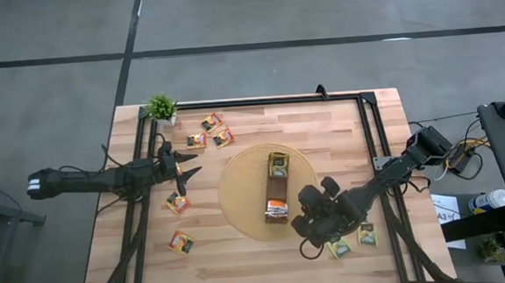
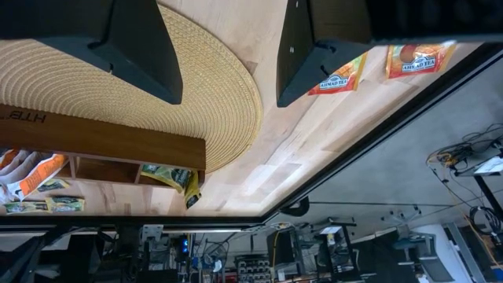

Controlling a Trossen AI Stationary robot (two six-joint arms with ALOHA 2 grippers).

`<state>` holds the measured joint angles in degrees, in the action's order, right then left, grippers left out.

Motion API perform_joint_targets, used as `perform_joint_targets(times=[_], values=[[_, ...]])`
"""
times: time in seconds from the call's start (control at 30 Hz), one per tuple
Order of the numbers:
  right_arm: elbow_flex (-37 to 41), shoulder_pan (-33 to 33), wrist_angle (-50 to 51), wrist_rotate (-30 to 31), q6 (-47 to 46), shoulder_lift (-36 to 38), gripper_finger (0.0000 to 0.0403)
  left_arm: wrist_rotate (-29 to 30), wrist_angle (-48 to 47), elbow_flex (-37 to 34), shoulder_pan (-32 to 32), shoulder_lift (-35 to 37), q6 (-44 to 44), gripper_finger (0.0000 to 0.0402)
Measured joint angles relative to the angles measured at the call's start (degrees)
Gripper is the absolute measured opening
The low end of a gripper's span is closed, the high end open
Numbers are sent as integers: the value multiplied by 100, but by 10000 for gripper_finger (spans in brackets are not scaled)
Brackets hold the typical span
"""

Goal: Pick & Place Tea
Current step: Put the yellow tea bag into the top section of the wooden organizer

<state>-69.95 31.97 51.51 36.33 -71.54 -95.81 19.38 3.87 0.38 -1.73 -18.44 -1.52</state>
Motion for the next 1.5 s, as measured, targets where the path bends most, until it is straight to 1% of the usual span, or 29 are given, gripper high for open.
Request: perform_joint_targets(times=[0.07,0.17,0.23,0.33,0.4,0.53,0.6,0.77,0.87,0.93,1.03,1.17,1.27,1.43,1.47,1.5], values=[[0,0,-6,59,-148,0,9,-1,-1,0,0,0,1,202],[0,0,-119,146,-783,-52,9,-1,-1,0,0,0,1,202],[7,7,-131,84,-1074,-74,9,-1,-1,2,1,0,0,202],[2,2,-149,-191,-1119,-92,9,-1,-1,1,0,0,0,202],[4,-13,-121,-604,-1082,-94,9,-1,-1,0,0,-3,0,202],[4,-131,-81,-1991,-960,-66,13,-1,1,2,-1,-7,0,202],[4,-160,-79,-2529,-953,-66,23,-1,1,2,-1,-9,2,202],[4,-162,56,-3250,-939,-55,64,-1,1,2,0,-11,2,202],[4,-124,229,-3818,-963,-55,100,-1,1,0,-1,-11,0,202],[4,-80,431,-4045,-1083,-55,126,-1,1,2,1,-11,0,202],[2,-32,754,-4229,-1306,-52,160,-1,1,1,0,-11,0,202],[47,57,1182,-4182,-2216,-46,189,-1,2,0,0,-11,1,202],[223,125,1151,-4081,-2412,-14,198,-1,4,2,1,-11,0,202],[732,270,859,-3903,-2740,13,201,-1,4,1,0,-11,0,202],[838,330,819,-3843,-2850,22,201,-1,4,0,-1,-11,0,202],[945,418,806,-3661,-3039,40,201,-1,1,2,-1,-11,2,202]])
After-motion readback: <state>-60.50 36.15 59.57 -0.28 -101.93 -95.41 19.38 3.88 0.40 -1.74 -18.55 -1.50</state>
